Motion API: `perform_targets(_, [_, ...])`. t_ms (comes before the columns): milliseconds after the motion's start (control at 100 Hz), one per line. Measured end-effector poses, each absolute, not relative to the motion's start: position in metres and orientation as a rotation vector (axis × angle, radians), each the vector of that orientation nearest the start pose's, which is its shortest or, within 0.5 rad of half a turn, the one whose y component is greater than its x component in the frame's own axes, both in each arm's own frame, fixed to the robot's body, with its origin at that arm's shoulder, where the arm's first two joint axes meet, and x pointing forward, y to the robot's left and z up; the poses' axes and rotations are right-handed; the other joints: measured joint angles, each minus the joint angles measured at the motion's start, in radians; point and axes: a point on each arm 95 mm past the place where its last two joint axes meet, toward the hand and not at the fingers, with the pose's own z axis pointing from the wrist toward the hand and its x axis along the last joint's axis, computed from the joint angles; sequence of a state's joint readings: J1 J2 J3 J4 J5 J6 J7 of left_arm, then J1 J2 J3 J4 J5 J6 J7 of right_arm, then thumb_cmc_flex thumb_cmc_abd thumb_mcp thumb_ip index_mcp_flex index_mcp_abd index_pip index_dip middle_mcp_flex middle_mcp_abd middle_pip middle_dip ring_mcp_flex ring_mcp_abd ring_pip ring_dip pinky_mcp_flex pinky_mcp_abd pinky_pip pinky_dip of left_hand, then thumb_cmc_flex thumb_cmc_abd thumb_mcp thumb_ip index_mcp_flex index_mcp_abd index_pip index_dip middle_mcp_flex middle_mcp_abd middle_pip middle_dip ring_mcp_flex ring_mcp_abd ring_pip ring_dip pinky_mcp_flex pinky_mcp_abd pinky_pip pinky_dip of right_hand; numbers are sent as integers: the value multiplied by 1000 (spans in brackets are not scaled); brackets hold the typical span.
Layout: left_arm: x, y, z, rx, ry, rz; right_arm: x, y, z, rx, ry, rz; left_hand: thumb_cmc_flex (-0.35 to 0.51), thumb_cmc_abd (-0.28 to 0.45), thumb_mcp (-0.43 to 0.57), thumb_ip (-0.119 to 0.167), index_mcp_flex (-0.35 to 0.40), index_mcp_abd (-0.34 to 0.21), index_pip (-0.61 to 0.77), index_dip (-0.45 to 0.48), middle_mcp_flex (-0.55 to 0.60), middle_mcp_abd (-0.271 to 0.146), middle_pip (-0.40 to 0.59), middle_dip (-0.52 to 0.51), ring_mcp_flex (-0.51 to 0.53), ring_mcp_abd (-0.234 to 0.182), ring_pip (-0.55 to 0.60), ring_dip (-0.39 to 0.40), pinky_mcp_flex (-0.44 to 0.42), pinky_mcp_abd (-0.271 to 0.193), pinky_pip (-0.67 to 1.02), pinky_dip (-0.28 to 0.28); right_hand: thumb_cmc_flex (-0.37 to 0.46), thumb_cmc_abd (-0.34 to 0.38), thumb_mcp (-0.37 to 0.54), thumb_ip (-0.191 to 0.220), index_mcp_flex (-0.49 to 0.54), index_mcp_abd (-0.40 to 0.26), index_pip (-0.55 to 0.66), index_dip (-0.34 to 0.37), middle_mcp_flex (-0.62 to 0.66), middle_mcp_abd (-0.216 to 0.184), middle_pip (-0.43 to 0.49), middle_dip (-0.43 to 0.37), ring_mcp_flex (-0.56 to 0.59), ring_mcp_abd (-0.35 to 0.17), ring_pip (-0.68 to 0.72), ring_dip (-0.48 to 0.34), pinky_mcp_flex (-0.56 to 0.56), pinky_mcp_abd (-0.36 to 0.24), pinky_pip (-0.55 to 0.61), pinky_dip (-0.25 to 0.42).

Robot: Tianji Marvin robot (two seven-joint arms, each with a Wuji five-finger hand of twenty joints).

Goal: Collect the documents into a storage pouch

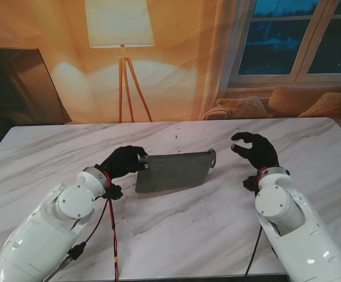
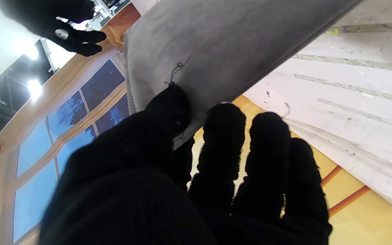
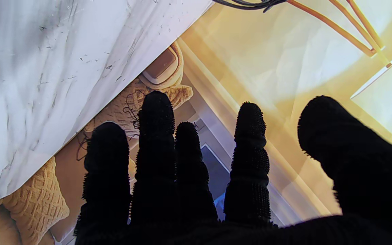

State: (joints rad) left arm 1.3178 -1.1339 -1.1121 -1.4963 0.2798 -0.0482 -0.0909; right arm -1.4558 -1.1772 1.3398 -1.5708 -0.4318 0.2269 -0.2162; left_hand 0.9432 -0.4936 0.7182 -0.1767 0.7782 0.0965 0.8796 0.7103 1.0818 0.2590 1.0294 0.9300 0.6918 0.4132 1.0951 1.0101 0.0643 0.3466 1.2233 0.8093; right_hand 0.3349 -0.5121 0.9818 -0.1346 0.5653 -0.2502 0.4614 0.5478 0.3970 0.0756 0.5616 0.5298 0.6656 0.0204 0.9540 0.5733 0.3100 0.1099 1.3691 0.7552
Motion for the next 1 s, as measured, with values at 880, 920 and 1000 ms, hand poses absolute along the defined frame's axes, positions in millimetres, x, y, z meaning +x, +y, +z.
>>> perform_targets(880, [474, -5, -310, -1770, 1276, -1652, 444, -49, -280, 1725, 690, 1654, -85, -8, 93, 2, 15, 85, -23, -250, 35, 11, -30, -79, 49, 32, 45, -29, 53, 27, 5, 61, 0, 0, 0, 0, 0, 13, 0, 0, 0, 0, 3, -4, 0, 0, 0, 0, 0, -1, 0, 11])
perform_targets(920, [474, -4, -311, -1740, 1311, -1619, 444, -48, -280, 1725, 693, 1655, -111, -1, 93, 3, 19, 84, -25, -250, 25, 12, -62, -93, 32, 34, 23, -40, 36, 28, -2, 61, 0, 0, 0, 0, 0, 13, 0, 0, 0, 0, 3, -4, 0, 0, 0, 0, 0, -1, 0, 11])
perform_targets(1000, [473, 0, -314, -1704, 1375, -1558, 443, -46, -282, 1727, 699, 1656, -143, 8, 94, 5, 4, 71, -35, -250, 25, 23, -123, -129, 24, 34, -18, -68, 30, 29, -15, 51, 0, 0, 0, 0, 0, 13, 0, 0, 0, 0, 4, -4, 0, 0, 0, 0, 0, -1, 0, 11])
